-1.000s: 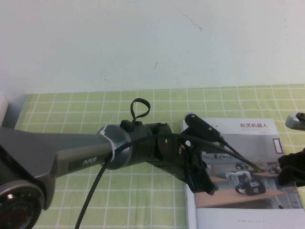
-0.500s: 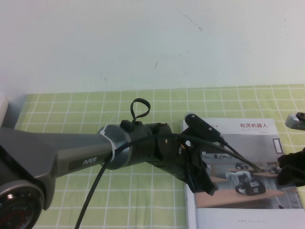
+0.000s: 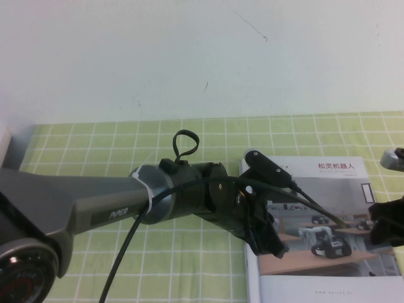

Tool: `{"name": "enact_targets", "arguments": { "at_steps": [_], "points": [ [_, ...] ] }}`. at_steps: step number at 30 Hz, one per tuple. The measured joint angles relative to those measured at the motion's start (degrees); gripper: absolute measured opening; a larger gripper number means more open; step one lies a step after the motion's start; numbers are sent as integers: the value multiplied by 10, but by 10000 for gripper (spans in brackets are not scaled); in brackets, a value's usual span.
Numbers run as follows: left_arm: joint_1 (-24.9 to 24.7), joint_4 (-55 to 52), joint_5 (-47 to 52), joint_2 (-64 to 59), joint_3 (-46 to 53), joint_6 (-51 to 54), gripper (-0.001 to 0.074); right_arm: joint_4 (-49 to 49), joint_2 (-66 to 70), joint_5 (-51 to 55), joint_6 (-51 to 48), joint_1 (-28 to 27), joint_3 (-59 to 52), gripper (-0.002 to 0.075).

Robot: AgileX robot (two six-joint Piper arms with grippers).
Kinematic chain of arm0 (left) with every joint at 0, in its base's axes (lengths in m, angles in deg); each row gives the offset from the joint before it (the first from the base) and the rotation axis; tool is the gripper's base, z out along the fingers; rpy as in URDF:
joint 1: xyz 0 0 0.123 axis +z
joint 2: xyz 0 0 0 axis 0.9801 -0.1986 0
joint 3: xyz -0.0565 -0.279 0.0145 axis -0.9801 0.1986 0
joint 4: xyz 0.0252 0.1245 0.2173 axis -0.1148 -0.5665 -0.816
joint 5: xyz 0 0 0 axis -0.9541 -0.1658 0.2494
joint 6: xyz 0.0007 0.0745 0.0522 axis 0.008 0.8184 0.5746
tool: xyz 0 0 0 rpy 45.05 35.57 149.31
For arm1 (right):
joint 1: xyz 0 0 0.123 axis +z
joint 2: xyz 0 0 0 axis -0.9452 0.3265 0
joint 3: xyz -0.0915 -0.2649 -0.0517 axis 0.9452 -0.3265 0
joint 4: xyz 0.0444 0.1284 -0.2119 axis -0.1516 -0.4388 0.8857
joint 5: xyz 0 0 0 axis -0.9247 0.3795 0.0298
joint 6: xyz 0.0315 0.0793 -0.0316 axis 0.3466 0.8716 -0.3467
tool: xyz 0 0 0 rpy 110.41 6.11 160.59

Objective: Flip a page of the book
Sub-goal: Open the closed book

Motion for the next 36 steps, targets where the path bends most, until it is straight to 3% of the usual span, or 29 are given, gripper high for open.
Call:
{"name": "enact_targets", "arguments": {
  "at_steps": [8, 17, 26, 36],
  "points": [
    [0, 0, 0, 0, 0, 0, -4, 2, 0, 0, 1, -3, 0, 207],
    [0, 0, 0, 0, 0, 1, -4, 3, 0, 1, 1, -5, 0, 151],
    [0, 0, 0, 0, 0, 1, -4, 3, -22, 19, -12, -5, 16, 25],
    [0, 0, 0, 0, 0, 1, -4, -28, -39, 60, -57, -5, 35, -1]
  ]
}}
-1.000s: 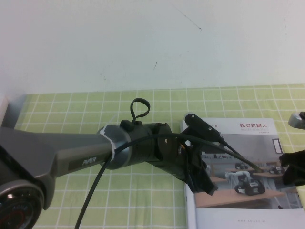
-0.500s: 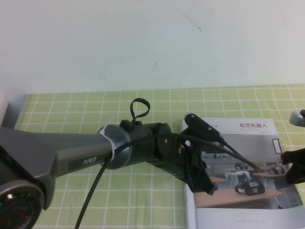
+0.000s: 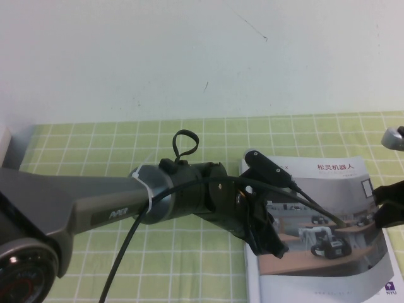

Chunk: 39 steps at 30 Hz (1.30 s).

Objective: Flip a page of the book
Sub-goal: Open the closed book

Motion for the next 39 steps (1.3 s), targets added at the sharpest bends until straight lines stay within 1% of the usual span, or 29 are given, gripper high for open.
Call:
{"name": "enact_targets", "arguments": {
  "at_steps": [4, 6, 8, 11, 13, 16, 28, 34, 39],
  "points": [
    [0, 0, 0, 0, 0, 2, -4, -2, 10, 5, -14, 0, 0, 0],
    [0, 0, 0, 0, 0, 2, -4, -2, 18, 7, -17, 0, 0, 15],
    [0, 0, 1, 0, 0, 2, -4, -2, 28, 8, -17, 0, 0, 53],
    [0, 0, 1, 0, 0, 2, -4, -2, 39, 8, -17, 0, 0, 142],
    [0, 0, 1, 0, 0, 2, -4, -2, 44, 8, -17, 0, 0, 188],
    [0, 0, 1, 0, 0, 2, -4, -1, 46, 8, -15, 0, 0, 222],
    [0, 0, 1, 0, 0, 2, -4, 109, 51, 55, 63, 1, 0, 233],
    [0, 0, 1, 0, 0, 2, -4, 108, 51, 52, 67, 1, 0, 233],
    [0, 0, 1, 0, 0, 2, -4, 88, 51, 40, 68, 1, 0, 233]
  ]
}}
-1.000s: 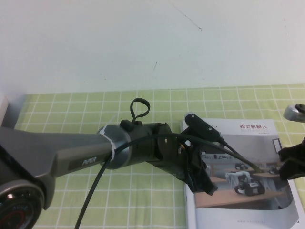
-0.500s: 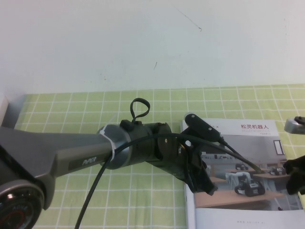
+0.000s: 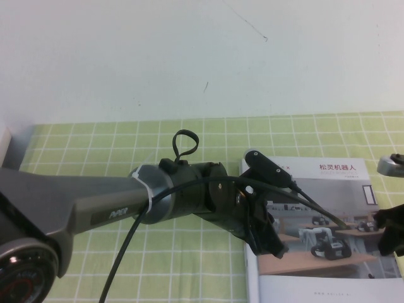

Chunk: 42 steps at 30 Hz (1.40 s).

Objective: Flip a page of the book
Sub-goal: Open the closed book

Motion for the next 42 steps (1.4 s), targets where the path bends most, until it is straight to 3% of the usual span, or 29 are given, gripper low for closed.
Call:
{"name": "enact_targets", "arguments": {
  "at_steps": [42],
  "points": [
    [0, -1, 0, 0, 0, 5, -4, -26, 20, -27, -20, -1, 6, 233]
  ]
}}
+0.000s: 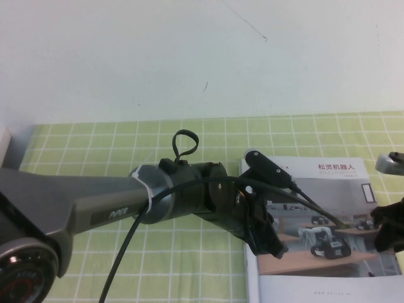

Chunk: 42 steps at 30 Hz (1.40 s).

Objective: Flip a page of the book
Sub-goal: Open the closed book

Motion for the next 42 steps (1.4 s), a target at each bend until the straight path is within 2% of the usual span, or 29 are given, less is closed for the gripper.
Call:
{"name": "enact_targets", "arguments": {
  "at_steps": [4, 9, 12, 34, 42],
  "points": [
    [0, 0, 0, 0, 0, 0, -4, 0, -14, 1, -9, 0, 0, 199],
    [0, -1, 1, 0, 0, 0, -4, -1, -16, 0, -31, -1, 0, 60],
    [0, -1, 3, 0, 0, 0, -4, -12, -16, -2, -46, -2, 0, 28],
    [1, -3, 5, 0, 0, 2, -4, -43, -38, 17, -88, -5, 5, 13],
    [1, -3, 6, 0, 0, 1, -4, -96, -83, 45, -123, -5, 10, 12]
  ]
}}
